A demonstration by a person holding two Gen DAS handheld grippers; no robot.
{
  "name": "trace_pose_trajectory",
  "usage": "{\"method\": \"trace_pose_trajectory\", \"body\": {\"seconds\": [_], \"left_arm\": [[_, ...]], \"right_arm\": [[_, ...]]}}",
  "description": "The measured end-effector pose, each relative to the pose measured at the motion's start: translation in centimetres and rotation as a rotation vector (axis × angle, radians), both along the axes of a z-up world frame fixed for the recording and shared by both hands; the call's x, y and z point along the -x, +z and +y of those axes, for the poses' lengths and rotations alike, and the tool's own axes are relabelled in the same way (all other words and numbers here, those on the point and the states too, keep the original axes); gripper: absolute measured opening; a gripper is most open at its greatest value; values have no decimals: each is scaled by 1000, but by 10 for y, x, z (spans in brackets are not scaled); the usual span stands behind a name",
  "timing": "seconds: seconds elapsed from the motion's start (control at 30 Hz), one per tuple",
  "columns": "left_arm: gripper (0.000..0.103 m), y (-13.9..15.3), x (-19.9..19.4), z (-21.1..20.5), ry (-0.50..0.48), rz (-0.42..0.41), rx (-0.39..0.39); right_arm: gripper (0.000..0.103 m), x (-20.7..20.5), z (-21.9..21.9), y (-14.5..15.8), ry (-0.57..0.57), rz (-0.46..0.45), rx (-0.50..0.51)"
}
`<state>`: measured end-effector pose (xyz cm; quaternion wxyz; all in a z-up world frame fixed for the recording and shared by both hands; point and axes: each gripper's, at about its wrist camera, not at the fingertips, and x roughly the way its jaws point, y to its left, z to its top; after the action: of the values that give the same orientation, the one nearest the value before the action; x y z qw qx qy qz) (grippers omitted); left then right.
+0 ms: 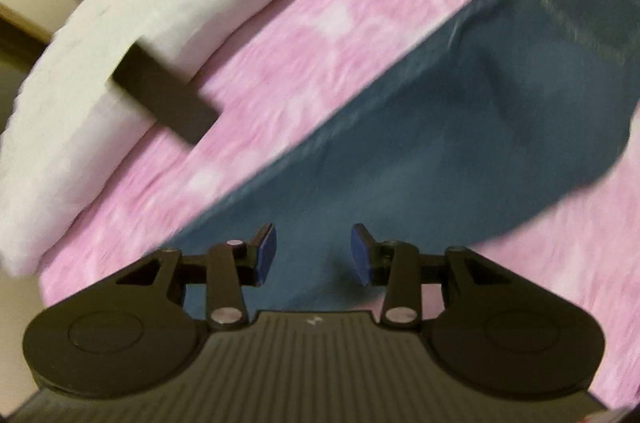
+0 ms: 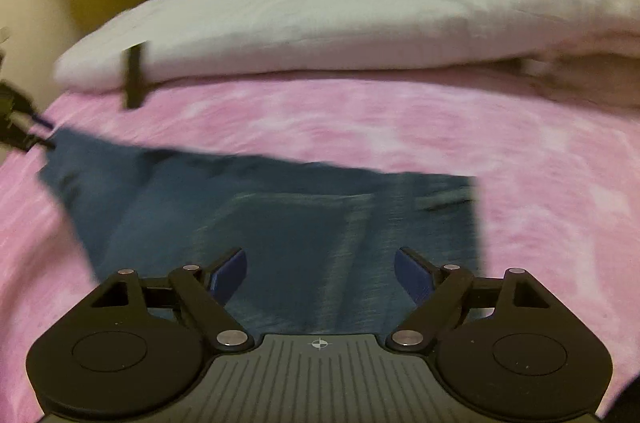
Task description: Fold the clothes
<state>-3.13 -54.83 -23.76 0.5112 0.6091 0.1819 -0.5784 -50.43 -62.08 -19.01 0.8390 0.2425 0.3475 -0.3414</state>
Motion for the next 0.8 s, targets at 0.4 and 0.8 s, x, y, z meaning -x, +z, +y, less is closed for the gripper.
{"method": "trace_pose_trajectory", "body": {"seconds": [0.4, 0.8], "left_arm": [[40, -24, -108, 117, -68, -252, 13], [38, -91, -277, 111, -173, -20, 131]], "right_arm": [[83, -156, 111, -5, 234, 39, -8], [96, -394, 141, -71, 153, 149, 46]]}}
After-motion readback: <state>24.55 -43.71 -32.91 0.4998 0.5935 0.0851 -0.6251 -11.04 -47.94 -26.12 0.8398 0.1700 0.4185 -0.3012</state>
